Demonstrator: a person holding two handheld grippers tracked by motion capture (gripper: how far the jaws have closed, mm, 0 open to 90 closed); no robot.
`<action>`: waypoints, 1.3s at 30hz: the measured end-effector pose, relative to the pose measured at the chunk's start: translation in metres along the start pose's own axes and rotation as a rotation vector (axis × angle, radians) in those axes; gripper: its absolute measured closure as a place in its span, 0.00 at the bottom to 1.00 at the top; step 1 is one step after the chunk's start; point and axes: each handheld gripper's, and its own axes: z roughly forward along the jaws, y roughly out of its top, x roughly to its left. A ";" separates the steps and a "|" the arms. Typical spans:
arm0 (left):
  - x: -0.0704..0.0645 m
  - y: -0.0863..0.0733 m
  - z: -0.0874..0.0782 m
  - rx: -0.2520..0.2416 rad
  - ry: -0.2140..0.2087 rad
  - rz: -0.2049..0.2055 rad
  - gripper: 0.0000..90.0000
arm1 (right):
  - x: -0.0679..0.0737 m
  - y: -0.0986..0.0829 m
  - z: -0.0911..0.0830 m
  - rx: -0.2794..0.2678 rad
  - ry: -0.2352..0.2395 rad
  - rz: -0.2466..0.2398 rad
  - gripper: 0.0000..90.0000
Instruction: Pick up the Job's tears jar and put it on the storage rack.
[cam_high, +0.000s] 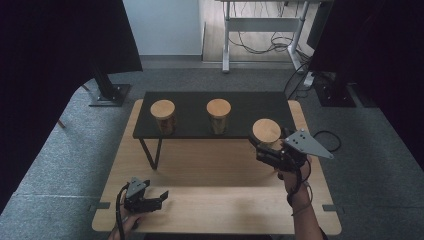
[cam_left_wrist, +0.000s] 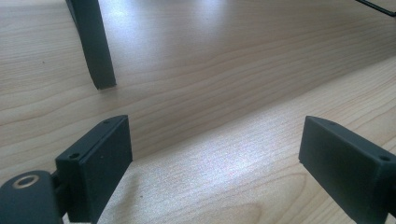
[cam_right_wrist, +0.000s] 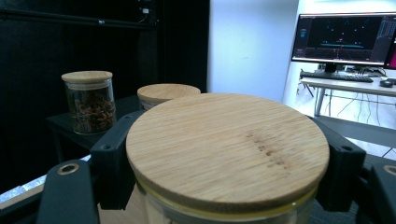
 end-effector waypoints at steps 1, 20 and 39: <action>0.000 0.000 0.000 0.000 0.000 -0.001 0.10 | 0.000 0.000 0.001 0.002 0.000 0.000 0.26; 0.001 0.000 0.000 -0.001 -0.004 -0.003 0.10 | -0.009 0.004 0.021 0.022 -0.012 0.003 0.26; 0.001 0.000 0.000 -0.002 -0.006 -0.004 0.10 | -0.022 0.009 0.043 0.036 -0.009 0.003 0.26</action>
